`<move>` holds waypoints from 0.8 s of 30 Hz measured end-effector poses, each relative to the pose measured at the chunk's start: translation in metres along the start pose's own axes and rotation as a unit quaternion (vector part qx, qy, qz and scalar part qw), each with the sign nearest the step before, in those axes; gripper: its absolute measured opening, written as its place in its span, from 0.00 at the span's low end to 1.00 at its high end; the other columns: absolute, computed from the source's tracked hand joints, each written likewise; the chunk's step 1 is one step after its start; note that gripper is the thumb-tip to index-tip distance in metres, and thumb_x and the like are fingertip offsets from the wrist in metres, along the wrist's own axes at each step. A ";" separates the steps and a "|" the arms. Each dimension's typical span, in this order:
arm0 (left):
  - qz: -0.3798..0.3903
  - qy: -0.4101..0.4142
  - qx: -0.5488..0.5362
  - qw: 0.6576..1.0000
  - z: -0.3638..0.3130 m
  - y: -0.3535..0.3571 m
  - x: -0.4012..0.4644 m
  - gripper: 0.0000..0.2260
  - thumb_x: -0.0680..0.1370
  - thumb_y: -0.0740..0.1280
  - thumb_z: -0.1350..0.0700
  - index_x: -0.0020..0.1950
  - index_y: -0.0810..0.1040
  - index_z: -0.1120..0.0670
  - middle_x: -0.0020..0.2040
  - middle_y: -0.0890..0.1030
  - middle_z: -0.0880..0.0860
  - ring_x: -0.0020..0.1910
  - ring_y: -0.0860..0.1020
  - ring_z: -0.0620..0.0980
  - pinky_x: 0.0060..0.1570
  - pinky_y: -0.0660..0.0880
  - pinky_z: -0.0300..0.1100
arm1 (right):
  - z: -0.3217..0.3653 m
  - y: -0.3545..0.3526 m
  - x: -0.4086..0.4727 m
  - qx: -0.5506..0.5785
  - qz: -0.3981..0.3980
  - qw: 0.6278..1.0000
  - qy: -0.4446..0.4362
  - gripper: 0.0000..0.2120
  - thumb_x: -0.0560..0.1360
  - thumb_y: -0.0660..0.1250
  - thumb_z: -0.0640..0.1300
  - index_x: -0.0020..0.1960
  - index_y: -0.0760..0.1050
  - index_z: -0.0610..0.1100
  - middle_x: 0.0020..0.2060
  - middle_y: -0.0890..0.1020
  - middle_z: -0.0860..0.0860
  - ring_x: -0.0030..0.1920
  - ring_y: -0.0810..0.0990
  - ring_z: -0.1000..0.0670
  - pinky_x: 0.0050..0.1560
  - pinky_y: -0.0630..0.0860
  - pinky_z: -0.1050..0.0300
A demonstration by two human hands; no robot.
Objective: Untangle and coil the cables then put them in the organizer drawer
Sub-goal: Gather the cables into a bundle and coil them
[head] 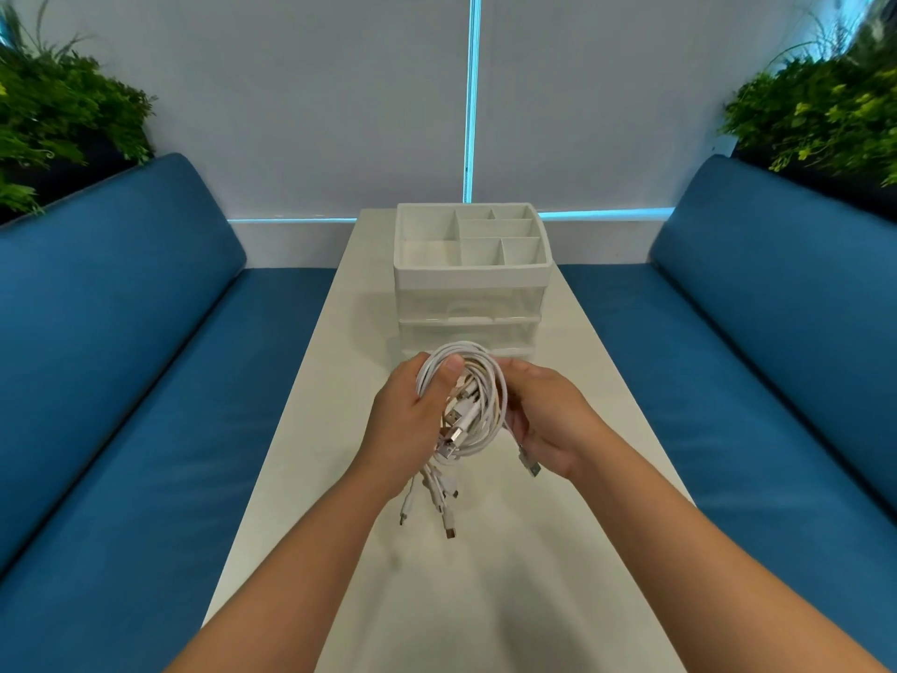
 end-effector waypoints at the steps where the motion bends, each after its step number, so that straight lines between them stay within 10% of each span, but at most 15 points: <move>1: 0.003 -0.005 -0.011 1.000 0.001 0.000 0.000 0.10 0.80 0.62 0.41 0.52 0.80 0.44 0.48 0.83 0.45 0.47 0.80 0.39 0.50 0.75 0.37 | -0.001 0.001 0.000 0.016 0.006 1.000 0.008 0.12 0.79 0.64 0.40 0.57 0.79 0.33 0.51 0.83 0.37 0.46 0.82 0.45 0.52 0.80 0.55; 8: 0.018 -0.010 -0.076 0.997 -0.005 0.003 -0.003 0.09 0.81 0.63 0.46 0.53 0.81 0.47 0.40 0.84 0.45 0.36 0.81 0.38 0.35 0.75 0.31 | -0.001 0.003 0.001 0.012 0.029 0.999 0.021 0.13 0.79 0.63 0.40 0.59 0.78 0.33 0.48 0.83 0.38 0.44 0.82 0.45 0.51 0.80 0.55; 18: 0.053 -0.052 -0.100 0.992 0.011 0.004 -0.004 0.13 0.80 0.63 0.43 0.51 0.81 0.50 0.44 0.83 0.49 0.44 0.81 0.45 0.48 0.78 0.41 | -0.002 0.001 -0.003 -0.070 0.036 0.997 0.018 0.11 0.80 0.62 0.42 0.51 0.80 0.37 0.42 0.85 0.44 0.39 0.83 0.50 0.42 0.79 0.60; 24: 0.055 -0.020 -0.062 0.996 0.005 0.002 -0.005 0.11 0.80 0.61 0.43 0.54 0.81 0.45 0.46 0.85 0.44 0.46 0.82 0.39 0.44 0.75 0.29 | -0.007 0.002 -0.004 0.009 0.057 0.996 0.071 0.19 0.82 0.58 0.47 0.59 0.78 0.34 0.50 0.84 0.39 0.44 0.83 0.46 0.50 0.80 0.54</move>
Point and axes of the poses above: each hand's wrist, its own x-axis towards the middle knuckle, its own y-axis out of the palm, z = x × y, the point moved 7 cm from there along x, towards the middle knuckle
